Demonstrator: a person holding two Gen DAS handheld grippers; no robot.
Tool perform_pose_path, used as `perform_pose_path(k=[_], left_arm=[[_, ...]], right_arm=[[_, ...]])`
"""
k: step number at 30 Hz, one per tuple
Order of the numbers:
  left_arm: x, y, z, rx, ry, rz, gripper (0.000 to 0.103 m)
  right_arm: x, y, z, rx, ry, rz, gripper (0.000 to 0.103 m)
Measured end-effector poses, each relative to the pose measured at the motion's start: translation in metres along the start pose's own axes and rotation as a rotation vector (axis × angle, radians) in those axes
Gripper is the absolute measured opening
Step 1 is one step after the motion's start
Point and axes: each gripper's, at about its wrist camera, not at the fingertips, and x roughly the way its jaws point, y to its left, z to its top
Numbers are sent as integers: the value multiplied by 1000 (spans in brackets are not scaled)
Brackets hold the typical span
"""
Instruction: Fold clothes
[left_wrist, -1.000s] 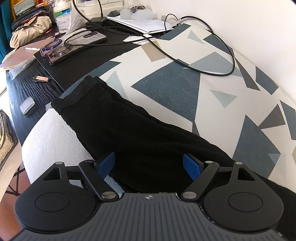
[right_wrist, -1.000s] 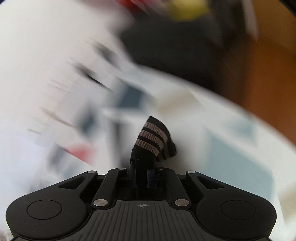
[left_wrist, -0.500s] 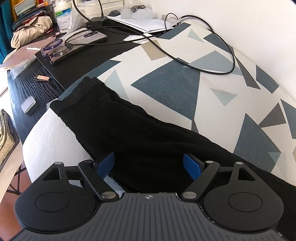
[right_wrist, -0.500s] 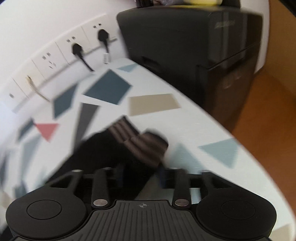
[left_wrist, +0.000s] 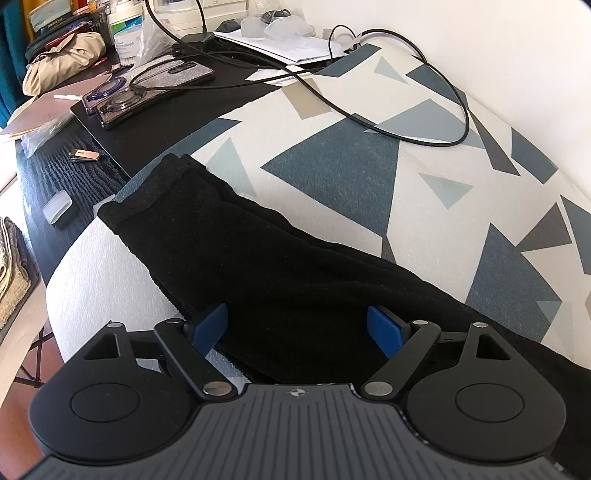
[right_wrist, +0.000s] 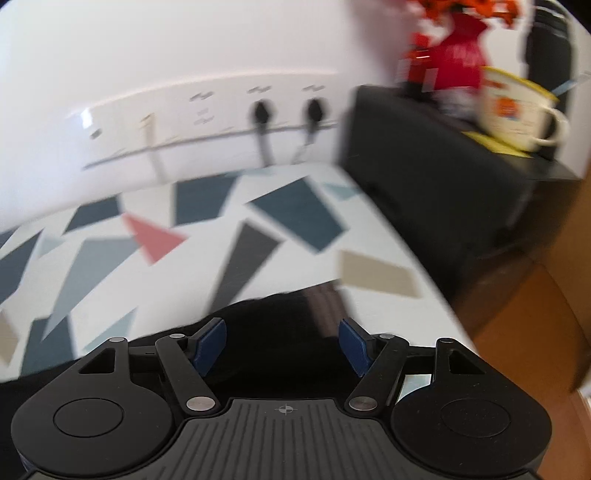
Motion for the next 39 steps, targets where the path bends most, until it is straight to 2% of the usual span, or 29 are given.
perform_pose_path(k=[5,12,17,18,21,25,31,34,39], left_arm=[[0,-1,-1,0,-1,5,87],[-1,-1,-4,3,-12,5,87],[0,-1,-4,-1,-13,3,88],[0,-2,-4,3,-14,5,88],[0,-3,-4,3,-12,8,89],[1,-3,-4,-1,-11,7,91],[1,-7,-4,60,-8,-13,94],[1,-7,-4,66,1,-20,94],[0,-8,-3,79,31,-21,94]], right_arm=[[17,35,-10,-131,127,65,65],[33,41,-10,-108,114,79,85],[31,36,-2,-43,119,63,82],[25,33,-2,-28,106,62,84],[-1,14,-5,28,62,58,99],[-36,-21,-15,130,26,28,101],[-78,-74,-38,303,-2,-89,101],[-90,-91,-47,375,-10,-114,101],[-100,-96,-54,408,-22,-127,101]])
